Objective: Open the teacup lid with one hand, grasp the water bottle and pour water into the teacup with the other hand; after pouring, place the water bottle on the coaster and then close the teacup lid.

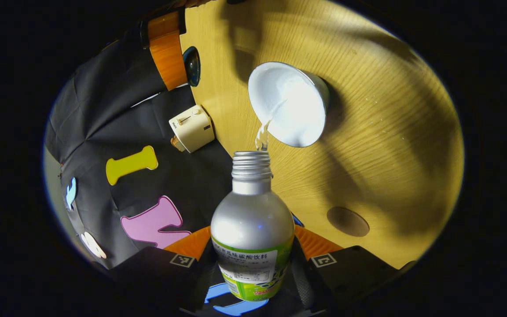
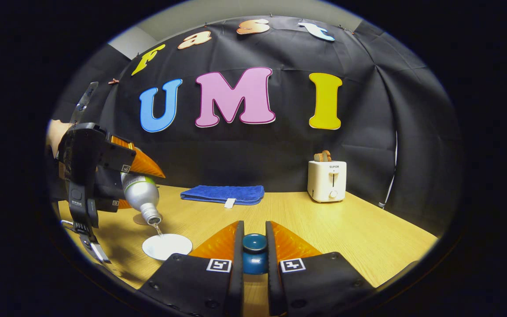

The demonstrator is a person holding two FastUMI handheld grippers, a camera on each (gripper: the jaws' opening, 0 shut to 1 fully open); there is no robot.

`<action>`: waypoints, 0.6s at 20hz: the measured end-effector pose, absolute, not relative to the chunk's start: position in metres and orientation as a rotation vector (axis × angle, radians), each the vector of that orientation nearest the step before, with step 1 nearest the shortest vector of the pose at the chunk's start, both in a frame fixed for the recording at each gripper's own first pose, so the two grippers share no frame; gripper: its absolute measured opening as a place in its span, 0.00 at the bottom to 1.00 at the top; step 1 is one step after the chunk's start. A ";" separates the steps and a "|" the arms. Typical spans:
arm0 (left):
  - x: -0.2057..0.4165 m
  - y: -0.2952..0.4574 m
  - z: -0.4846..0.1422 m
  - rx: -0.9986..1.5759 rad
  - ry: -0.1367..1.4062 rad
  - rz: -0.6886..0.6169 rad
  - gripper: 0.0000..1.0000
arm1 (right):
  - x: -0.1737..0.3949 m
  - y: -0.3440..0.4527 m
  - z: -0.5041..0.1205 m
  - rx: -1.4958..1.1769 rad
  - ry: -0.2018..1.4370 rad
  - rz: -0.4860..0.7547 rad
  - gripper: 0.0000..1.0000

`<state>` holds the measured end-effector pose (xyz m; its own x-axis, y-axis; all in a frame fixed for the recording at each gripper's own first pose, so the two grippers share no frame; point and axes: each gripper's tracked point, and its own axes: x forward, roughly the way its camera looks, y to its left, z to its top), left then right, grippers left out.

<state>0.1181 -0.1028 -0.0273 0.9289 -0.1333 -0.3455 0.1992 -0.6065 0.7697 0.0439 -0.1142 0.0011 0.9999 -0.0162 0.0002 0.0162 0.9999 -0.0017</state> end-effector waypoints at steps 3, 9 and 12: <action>0.120 -0.105 -0.023 2.205 0.039 -0.454 0.80 | 0.044 -0.114 0.001 -0.002 -0.001 -0.017 0.25; 0.126 -0.101 -0.019 2.264 0.039 -0.430 0.81 | 0.044 -0.114 0.001 -0.002 -0.001 -0.017 0.25; 0.124 -0.103 -0.019 2.275 0.023 -0.423 0.81 | 0.044 -0.114 0.001 -0.002 -0.001 -0.017 0.25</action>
